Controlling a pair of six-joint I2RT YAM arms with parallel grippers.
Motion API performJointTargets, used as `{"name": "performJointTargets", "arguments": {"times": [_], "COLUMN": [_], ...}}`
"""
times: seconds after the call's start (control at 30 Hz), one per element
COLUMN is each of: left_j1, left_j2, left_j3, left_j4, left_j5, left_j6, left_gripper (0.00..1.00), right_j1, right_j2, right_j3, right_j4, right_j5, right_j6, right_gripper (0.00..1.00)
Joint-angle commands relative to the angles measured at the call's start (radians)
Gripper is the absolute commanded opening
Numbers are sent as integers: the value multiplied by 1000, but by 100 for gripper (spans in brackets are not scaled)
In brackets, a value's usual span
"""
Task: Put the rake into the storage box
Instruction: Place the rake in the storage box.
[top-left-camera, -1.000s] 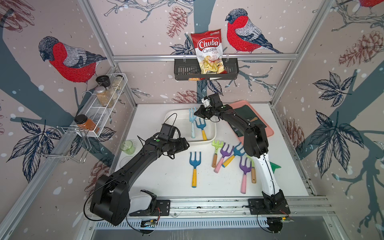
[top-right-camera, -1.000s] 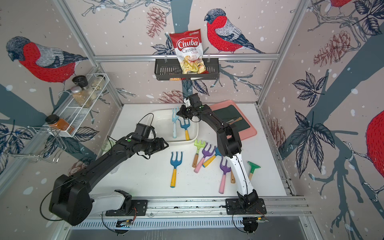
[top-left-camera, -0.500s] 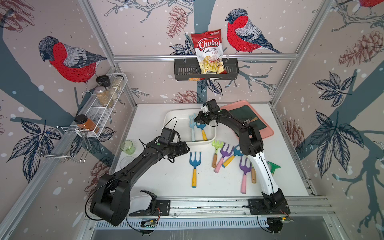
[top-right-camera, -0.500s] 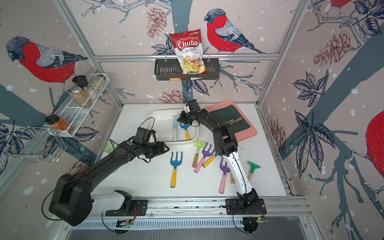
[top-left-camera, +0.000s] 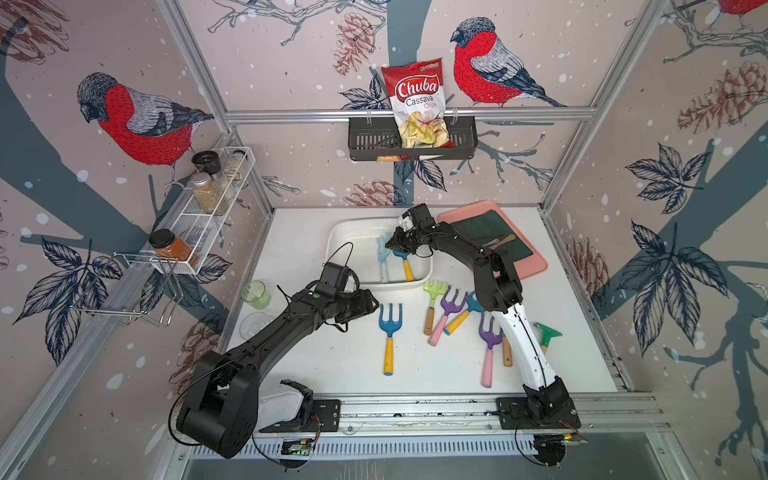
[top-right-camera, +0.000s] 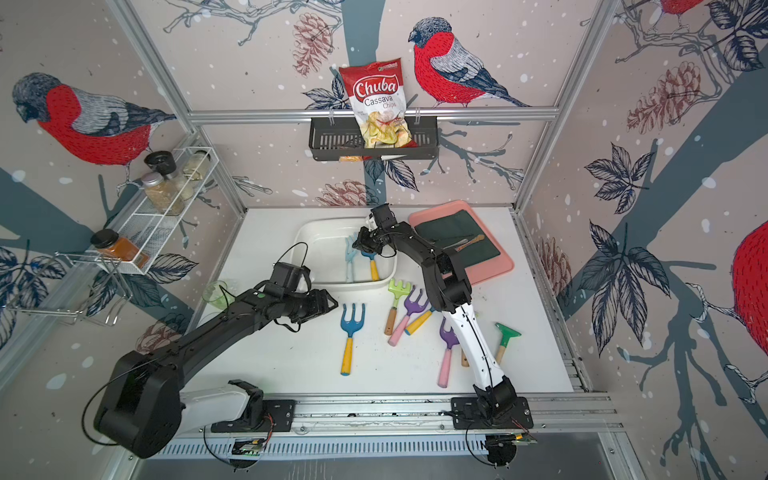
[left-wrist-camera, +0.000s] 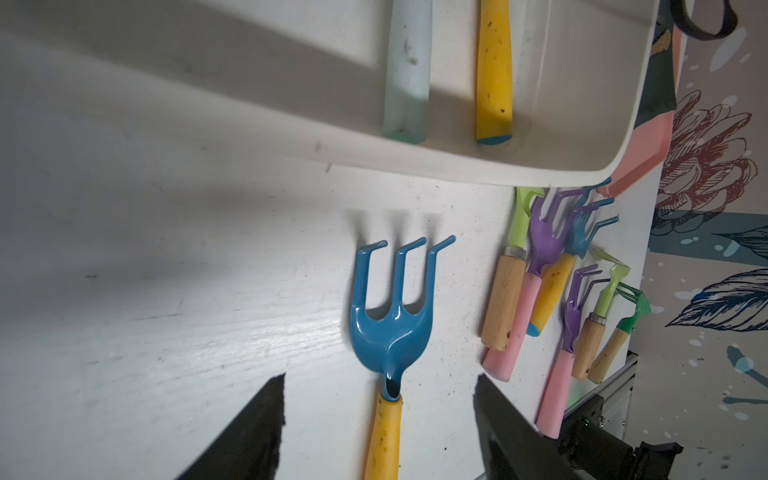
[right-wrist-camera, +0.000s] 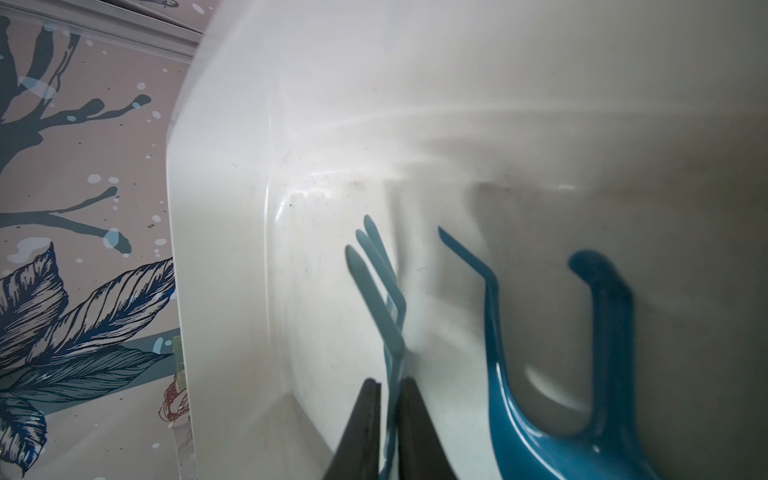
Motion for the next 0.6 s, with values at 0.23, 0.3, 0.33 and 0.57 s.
{"name": "performJointTargets", "arguments": {"times": [0.23, 0.3, 0.33, 0.57], "left_j1": [1, 1, 1, 1], "left_j2": [-5, -5, -5, -21], "left_j3": [-52, -60, -63, -83], "left_j4": [66, 69, 72, 83], "left_j5": [27, 30, 29, 33], "left_j6": [1, 0, 0, -7], "left_gripper": [72, 72, 72, 72], "right_j1": [-1, -2, -2, -7], "right_j2": [-7, -13, -17, -47], "right_j3": [4, 3, 2, -3], "right_j4": [-25, -31, -30, -40], "right_j5": [38, 45, 46, 63], "right_j6": [-17, -20, -20, -25], "right_gripper": [30, 33, 34, 43]}}
